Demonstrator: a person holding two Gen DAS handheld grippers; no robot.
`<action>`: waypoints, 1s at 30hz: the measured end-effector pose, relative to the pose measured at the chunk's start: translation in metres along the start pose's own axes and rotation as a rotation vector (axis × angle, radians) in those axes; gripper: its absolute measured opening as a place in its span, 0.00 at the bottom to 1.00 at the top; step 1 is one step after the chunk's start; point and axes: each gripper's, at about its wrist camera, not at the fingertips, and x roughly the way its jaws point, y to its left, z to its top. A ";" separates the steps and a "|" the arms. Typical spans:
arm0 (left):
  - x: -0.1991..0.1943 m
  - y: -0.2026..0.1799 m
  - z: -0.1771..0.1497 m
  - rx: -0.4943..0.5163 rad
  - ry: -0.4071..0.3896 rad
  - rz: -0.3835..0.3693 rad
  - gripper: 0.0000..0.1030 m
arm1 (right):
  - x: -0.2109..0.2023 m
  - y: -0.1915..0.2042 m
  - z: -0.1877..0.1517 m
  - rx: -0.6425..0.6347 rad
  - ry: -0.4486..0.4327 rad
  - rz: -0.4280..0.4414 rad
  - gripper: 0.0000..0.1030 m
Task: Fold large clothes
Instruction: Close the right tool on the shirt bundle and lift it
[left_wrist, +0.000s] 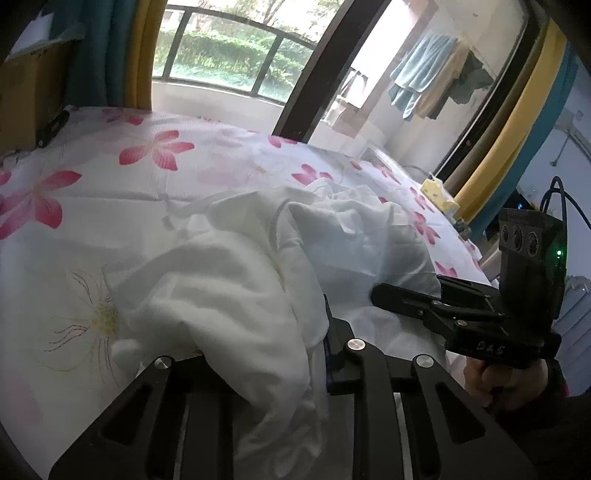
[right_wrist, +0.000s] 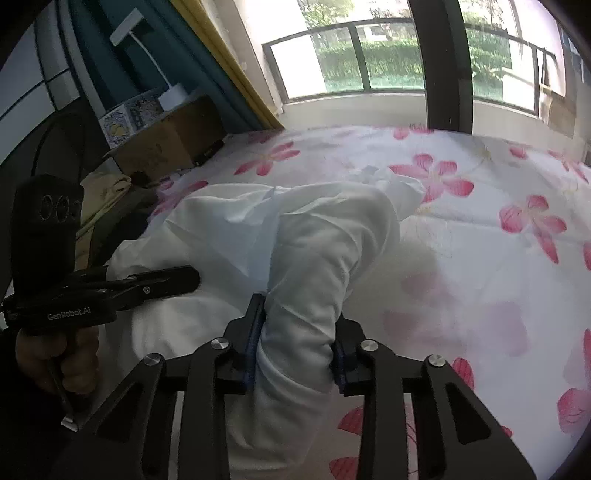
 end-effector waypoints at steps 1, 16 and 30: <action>-0.003 -0.001 0.001 0.004 -0.006 0.000 0.22 | -0.002 0.002 0.001 -0.007 -0.006 -0.003 0.28; -0.044 0.006 0.009 -0.003 -0.094 -0.007 0.22 | -0.025 0.038 0.023 -0.123 -0.096 0.012 0.23; -0.095 0.035 0.017 0.007 -0.166 0.085 0.22 | -0.009 0.088 0.052 -0.220 -0.140 0.083 0.23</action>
